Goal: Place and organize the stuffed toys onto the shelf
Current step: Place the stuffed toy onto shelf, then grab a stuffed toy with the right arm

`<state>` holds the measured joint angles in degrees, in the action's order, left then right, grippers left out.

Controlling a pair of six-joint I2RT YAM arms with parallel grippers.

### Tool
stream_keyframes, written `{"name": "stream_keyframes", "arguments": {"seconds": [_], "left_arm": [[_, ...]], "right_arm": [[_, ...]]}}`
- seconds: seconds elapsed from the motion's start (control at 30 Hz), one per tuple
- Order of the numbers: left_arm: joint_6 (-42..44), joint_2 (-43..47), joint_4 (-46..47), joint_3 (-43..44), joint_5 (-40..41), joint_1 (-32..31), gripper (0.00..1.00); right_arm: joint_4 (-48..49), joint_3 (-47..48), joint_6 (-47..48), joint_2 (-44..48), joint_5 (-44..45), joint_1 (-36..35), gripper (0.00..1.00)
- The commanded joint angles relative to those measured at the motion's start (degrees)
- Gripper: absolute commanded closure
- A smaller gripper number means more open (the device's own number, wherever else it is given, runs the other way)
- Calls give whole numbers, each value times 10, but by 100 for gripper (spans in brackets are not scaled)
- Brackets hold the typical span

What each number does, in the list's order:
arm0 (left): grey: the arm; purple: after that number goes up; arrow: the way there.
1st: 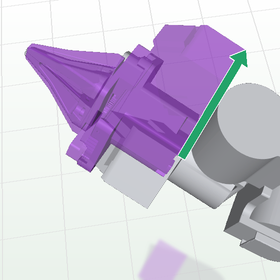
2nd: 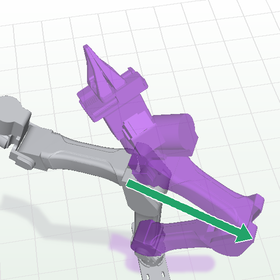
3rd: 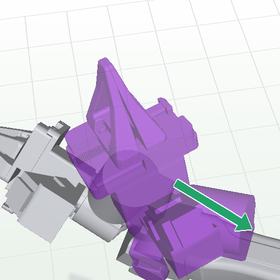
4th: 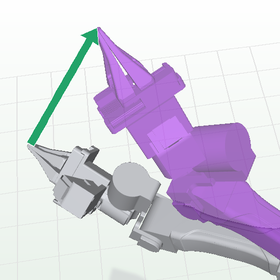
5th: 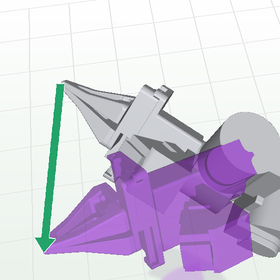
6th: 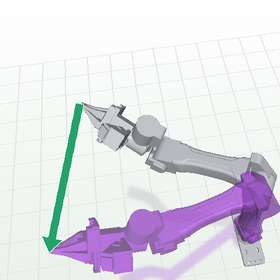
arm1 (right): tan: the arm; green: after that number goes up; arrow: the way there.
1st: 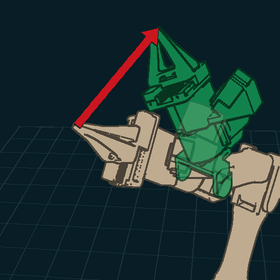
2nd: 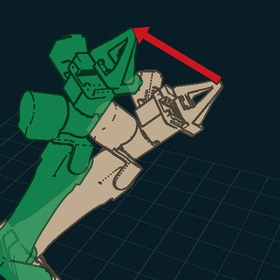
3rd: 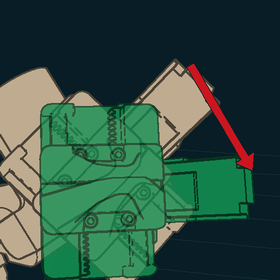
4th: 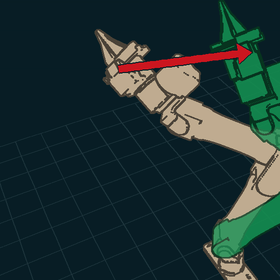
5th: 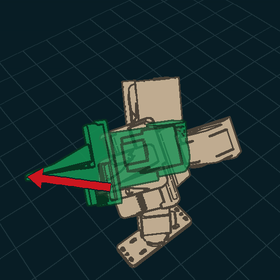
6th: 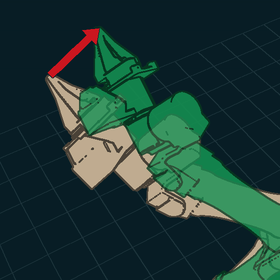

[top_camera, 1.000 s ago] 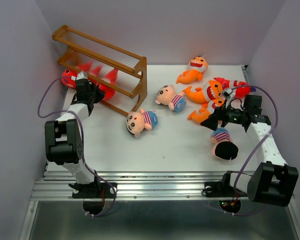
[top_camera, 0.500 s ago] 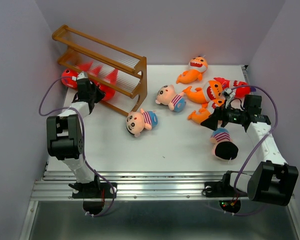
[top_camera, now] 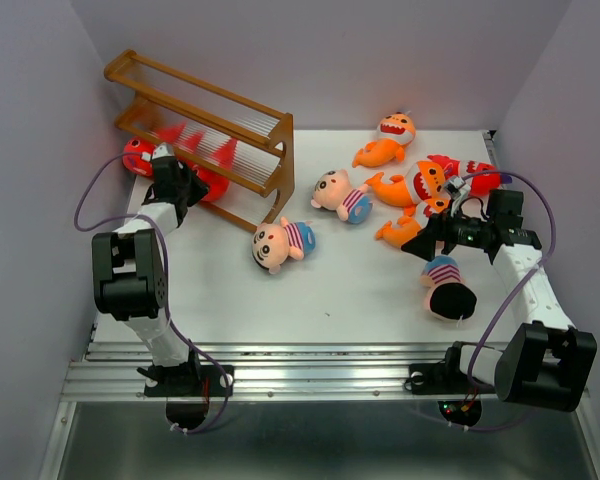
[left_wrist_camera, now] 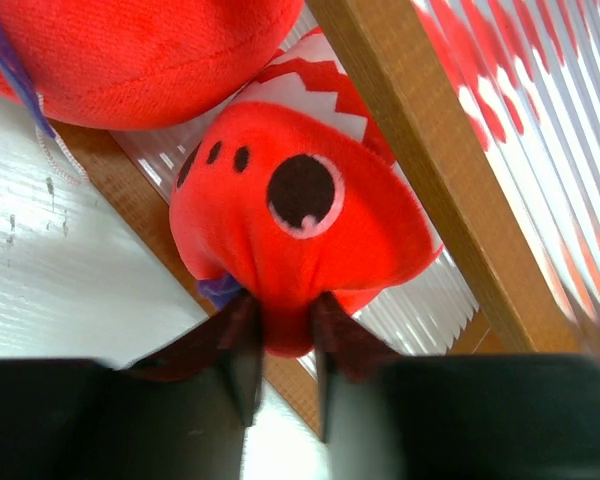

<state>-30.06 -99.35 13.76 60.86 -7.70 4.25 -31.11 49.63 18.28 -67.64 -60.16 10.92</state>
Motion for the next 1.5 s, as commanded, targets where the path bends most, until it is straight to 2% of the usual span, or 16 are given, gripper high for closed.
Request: {"name": "stream_keyframes", "arguments": {"seconds": [0.0,0.1,0.13,0.3,0.4,0.5,0.93,1.13,1.27,1.37,1.47], "left_arm": [[22,32,-8,28,22,7,61],[23,36,-12,26,26,7,53],[23,38,-12,24,28,7,46],[23,50,-14,21,25,7,36],[24,60,-12,19,17,7,34],[26,71,-11,16,4,7,26],[45,136,-12,-19,-32,7,24],[85,182,-37,-35,-33,8,24],[142,253,-70,-49,-36,8,24],[174,325,-89,-73,-75,8,21],[184,407,-89,-117,-95,8,13]], "right_arm": [[7,12,11,3,3,4,0],[7,13,11,3,5,4,0],[7,12,11,2,6,4,0],[7,12,11,4,7,4,0],[7,13,11,4,7,4,0],[7,12,11,4,7,4,0],[7,10,15,8,8,4,0],[7,11,18,6,11,4,0],[7,10,21,8,19,4,0],[7,13,25,8,30,4,0],[8,12,35,21,13,17,0]]}}
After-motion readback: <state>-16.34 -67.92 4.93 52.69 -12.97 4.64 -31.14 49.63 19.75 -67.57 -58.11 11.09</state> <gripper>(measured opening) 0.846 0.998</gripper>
